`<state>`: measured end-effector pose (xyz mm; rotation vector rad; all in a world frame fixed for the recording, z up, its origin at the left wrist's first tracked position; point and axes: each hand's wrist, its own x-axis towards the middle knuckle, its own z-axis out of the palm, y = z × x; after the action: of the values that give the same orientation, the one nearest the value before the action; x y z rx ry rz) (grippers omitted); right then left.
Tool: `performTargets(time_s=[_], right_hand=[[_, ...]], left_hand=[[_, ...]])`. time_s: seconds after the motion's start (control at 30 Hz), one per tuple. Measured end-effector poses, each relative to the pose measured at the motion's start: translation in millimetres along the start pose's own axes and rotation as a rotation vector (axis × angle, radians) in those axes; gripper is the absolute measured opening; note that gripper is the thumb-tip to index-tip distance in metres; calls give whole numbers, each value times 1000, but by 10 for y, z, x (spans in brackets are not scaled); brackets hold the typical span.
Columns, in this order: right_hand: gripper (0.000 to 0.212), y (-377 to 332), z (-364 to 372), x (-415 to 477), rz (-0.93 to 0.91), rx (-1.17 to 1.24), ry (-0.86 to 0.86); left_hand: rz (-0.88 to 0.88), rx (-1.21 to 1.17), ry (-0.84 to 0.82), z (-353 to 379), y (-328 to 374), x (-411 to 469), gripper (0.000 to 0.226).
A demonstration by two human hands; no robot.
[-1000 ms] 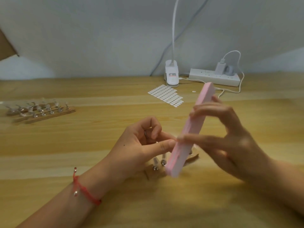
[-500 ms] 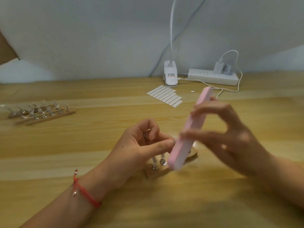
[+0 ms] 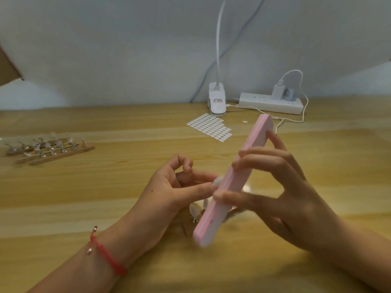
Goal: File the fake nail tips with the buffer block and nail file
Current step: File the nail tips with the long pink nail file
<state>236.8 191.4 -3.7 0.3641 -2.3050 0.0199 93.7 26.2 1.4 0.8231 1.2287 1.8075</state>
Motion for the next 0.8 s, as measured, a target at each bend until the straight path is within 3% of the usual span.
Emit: performTargets(time_s=[0.17,0.33,0.47,0.6,0.73,0.8], right_hand=[[47,197,-89,-1,80,-97,52],[36,105,-1,-18,-31,-129,17],[50,180,-78,21,85,-151,73],[43,-33,82,6,-66,-116,37],[51,134,-59,56,77,-139,127],[51,0,65,23,8,-109,94]], left_hand=[[-31,28,-32,-14,13,-6,45],[-32,43,-27,-38,26,0,40],[-10,39,-3,-41,40,21,49],[-35,13,-29,-5,14,-6,48],[13,40,-16,2,38,1,46],[8,19,-27,22,29,-9,46]])
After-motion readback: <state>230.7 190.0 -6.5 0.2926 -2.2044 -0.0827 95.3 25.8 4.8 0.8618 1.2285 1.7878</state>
